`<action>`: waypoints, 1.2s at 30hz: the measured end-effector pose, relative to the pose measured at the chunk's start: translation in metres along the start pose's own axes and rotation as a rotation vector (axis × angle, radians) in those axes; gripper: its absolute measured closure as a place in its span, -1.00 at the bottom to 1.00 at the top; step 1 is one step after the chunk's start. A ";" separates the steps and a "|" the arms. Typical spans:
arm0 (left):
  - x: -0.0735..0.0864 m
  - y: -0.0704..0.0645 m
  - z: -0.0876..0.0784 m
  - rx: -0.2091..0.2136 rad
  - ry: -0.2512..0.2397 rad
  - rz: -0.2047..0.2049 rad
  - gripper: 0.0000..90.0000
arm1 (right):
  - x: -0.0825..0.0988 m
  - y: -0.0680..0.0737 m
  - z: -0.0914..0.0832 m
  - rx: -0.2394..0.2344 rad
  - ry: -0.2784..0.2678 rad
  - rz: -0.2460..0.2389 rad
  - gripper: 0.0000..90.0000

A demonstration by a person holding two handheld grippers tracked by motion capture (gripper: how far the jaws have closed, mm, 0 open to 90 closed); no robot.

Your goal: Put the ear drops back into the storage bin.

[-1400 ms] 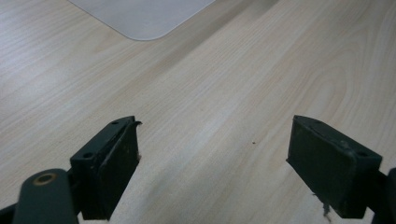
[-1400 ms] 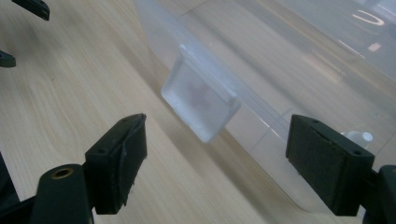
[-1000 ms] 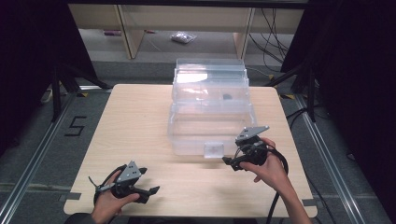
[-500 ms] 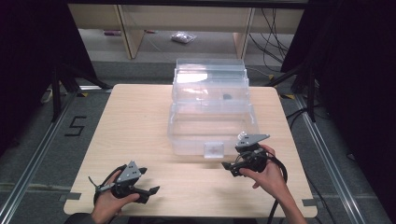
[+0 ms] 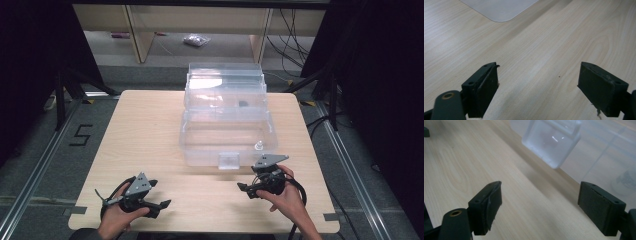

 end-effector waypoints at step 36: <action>0.000 0.000 0.000 0.002 -0.002 0.004 -0.65 | 0.039 -0.004 0.009 0.037 0.026 -0.008 -0.60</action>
Point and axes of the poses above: each handheld gripper's, and its own axes: z roughly forward along the jaws, x roughly out of its underside, y roughly to its left, the point moved 8 cm from there along z, roughly forward along the jaws, and after that the axes turned 4 degrees about y, right-handed, at the moved point
